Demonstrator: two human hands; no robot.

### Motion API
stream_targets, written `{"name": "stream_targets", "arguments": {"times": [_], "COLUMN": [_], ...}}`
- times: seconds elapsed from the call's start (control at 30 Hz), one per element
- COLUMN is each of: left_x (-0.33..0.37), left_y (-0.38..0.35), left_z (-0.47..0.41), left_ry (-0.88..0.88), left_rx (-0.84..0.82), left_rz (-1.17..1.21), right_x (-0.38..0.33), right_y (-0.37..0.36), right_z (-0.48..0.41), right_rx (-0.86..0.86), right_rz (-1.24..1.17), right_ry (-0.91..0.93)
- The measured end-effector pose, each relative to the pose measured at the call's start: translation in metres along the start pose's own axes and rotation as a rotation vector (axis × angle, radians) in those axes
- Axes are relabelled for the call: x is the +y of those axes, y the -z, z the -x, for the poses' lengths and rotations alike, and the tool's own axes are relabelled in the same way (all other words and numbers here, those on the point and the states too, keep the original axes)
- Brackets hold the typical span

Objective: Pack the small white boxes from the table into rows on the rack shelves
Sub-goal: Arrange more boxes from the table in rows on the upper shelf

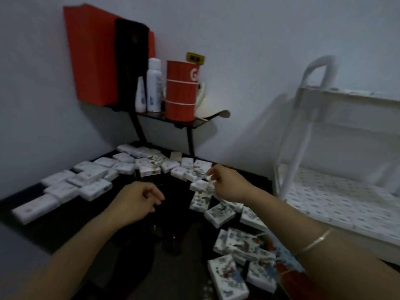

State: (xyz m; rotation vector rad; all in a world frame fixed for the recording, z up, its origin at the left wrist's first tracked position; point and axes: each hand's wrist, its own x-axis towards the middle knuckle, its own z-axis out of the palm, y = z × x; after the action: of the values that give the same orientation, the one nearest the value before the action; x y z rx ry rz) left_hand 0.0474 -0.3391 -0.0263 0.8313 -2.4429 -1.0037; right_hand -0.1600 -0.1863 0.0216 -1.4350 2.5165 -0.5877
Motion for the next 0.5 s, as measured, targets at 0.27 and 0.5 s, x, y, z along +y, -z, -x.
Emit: {"name": "stream_targets", "arguments": {"times": [0.27, 0.5], "left_x": [-0.005, 0.021], "left_y": [-0.036, -0.065], "left_z": [-0.037, -0.113], "left_ry": [-0.221, -0.231], "left_rx": [0.119, 0.196], "left_rz": [-0.06, -0.154], "right_x": [0.033, 0.051], "right_y": [-0.029, -0.035], "right_z": [-0.095, -0.12], "right_rx": [0.058, 0.025], "right_rz": [0.019, -0.107], "right_ry": [-0.188, -0.316]}}
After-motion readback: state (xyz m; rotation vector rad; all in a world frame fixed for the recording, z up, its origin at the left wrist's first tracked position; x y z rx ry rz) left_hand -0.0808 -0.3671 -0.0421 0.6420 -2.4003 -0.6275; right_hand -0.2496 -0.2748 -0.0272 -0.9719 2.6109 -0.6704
